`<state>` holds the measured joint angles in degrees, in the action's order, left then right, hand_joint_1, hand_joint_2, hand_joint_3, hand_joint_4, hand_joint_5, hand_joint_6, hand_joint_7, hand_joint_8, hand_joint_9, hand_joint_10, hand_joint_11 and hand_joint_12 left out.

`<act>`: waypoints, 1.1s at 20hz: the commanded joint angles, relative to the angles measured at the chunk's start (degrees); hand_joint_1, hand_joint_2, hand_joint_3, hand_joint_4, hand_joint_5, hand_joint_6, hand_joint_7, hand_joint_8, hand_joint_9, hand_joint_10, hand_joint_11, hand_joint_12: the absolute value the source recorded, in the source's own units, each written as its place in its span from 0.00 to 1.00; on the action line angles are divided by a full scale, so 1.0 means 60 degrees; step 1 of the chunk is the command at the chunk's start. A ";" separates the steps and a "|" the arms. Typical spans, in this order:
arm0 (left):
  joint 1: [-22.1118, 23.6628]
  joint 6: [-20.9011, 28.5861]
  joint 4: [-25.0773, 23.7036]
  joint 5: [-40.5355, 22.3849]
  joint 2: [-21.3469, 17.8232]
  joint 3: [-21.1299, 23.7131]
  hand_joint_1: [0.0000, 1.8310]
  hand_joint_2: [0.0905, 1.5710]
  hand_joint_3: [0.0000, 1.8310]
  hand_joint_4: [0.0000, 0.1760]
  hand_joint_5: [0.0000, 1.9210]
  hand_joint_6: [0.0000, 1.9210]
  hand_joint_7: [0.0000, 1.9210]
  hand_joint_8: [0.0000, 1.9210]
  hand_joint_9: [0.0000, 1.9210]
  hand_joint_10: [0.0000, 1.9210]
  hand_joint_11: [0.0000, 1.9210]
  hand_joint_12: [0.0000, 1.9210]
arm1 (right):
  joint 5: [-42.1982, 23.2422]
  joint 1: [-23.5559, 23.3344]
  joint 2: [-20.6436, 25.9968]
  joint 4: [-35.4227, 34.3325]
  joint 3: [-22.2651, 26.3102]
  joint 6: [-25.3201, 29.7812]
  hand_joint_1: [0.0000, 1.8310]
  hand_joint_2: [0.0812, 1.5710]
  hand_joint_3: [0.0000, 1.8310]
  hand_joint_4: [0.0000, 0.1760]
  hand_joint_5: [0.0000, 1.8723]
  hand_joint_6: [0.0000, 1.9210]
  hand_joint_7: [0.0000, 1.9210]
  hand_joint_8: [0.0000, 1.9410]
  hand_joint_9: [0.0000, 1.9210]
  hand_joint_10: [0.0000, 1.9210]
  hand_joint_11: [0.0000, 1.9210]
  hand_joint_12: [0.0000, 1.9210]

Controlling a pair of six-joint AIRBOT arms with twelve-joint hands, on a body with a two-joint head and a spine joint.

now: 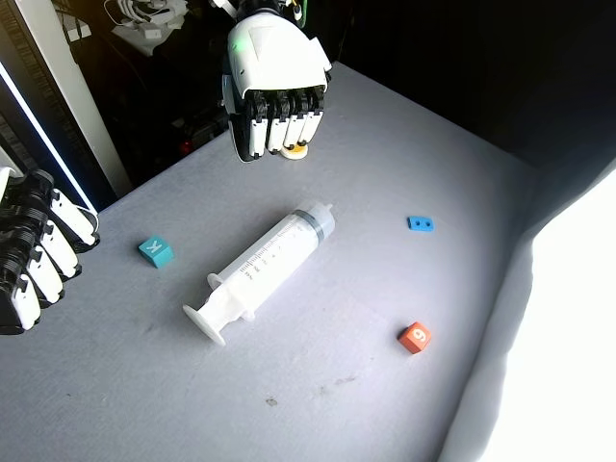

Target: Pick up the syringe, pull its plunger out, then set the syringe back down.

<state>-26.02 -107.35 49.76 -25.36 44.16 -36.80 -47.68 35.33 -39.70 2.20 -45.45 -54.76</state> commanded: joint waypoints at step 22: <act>-0.0513 -0.0452 0.1276 -0.1209 0.2159 -0.1480 0.59 0.59 0.00 0.00 0.00 0.00 0.00 0.00 0.00 0.00 0.02 0.01 | -0.0816 -0.0403 -0.0438 -0.0993 0.0218 0.0134 0.13 0.66 0.00 0.00 0.01 0.00 0.00 0.00 0.00 0.00 0.01 0.01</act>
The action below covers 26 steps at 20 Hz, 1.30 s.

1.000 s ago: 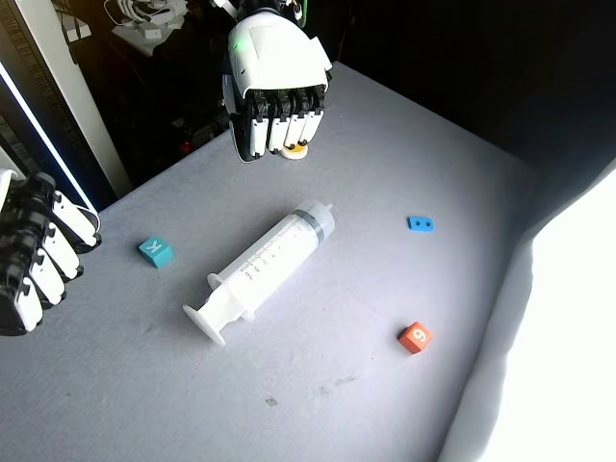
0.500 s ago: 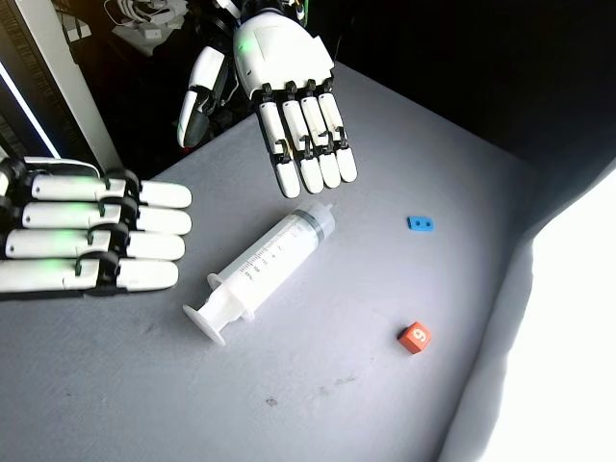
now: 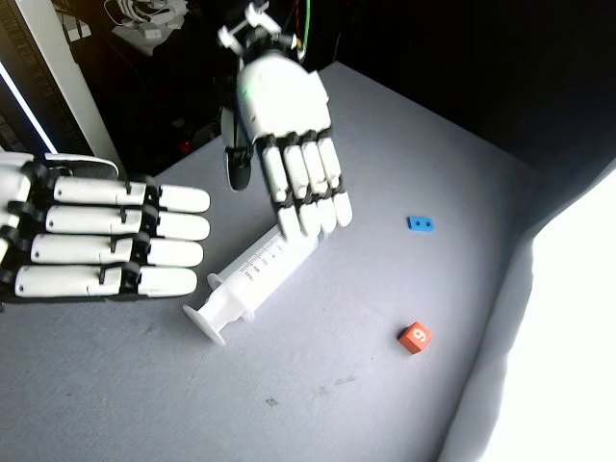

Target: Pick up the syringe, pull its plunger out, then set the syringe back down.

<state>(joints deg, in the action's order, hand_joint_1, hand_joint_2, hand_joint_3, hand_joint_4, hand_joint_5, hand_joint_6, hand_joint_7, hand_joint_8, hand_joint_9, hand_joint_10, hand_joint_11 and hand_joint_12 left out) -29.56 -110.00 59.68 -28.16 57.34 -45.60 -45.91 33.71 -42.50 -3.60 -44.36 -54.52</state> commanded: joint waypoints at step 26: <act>-0.0975 -0.1455 0.1619 -0.0497 0.2726 -0.2830 0.63 0.68 0.00 0.00 0.07 0.00 0.12 0.01 0.14 0.01 0.00 0.36 | -0.1126 -0.0105 -0.0049 0.0066 0.0036 0.0081 0.18 0.65 0.00 0.00 0.04 0.00 0.04 0.00 0.03 0.00 0.00 0.08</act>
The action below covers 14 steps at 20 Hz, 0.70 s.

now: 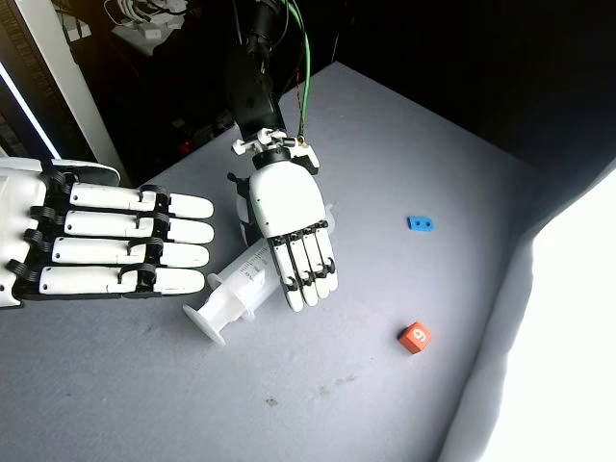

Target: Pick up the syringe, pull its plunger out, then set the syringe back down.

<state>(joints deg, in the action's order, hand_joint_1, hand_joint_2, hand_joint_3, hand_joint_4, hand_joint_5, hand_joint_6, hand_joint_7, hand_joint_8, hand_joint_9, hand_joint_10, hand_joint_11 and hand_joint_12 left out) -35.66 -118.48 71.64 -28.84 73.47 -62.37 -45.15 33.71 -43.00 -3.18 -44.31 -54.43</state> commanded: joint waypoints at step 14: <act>-0.0157 -0.0055 -0.0193 -0.0456 0.0034 0.0139 0.67 0.71 0.00 0.00 0.48 0.50 0.50 0.62 0.42 0.55 0.28 0.79 | -0.1287 -0.0069 0.0035 -0.0005 0.0030 0.0076 0.19 0.66 0.00 0.00 0.04 0.00 0.04 0.00 0.03 0.00 0.00 0.10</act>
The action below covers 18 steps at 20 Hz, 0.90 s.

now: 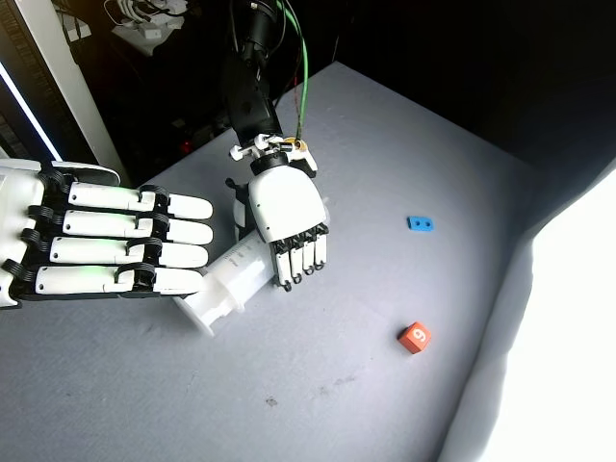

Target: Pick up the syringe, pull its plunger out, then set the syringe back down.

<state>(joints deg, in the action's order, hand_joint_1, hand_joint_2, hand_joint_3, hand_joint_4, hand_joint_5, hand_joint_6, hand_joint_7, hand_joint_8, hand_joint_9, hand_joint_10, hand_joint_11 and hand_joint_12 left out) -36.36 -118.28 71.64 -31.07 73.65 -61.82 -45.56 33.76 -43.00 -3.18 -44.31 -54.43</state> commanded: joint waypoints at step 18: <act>0.2076 -0.1676 0.1928 0.0173 -0.1907 0.1365 0.64 0.76 0.00 0.07 0.40 0.68 0.44 0.65 0.42 0.46 0.28 0.67 | -0.0023 -0.1261 -0.0104 -0.2209 0.0030 0.3086 0.31 0.64 0.00 0.00 0.00 0.00 0.00 0.00 0.00 0.00 0.00 0.00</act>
<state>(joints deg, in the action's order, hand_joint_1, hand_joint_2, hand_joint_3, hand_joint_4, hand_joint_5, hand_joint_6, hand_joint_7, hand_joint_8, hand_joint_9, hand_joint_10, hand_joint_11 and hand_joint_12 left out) -24.27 -128.75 85.52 -28.23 62.24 -53.49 -40.21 25.98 -44.01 -16.75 -44.21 -35.79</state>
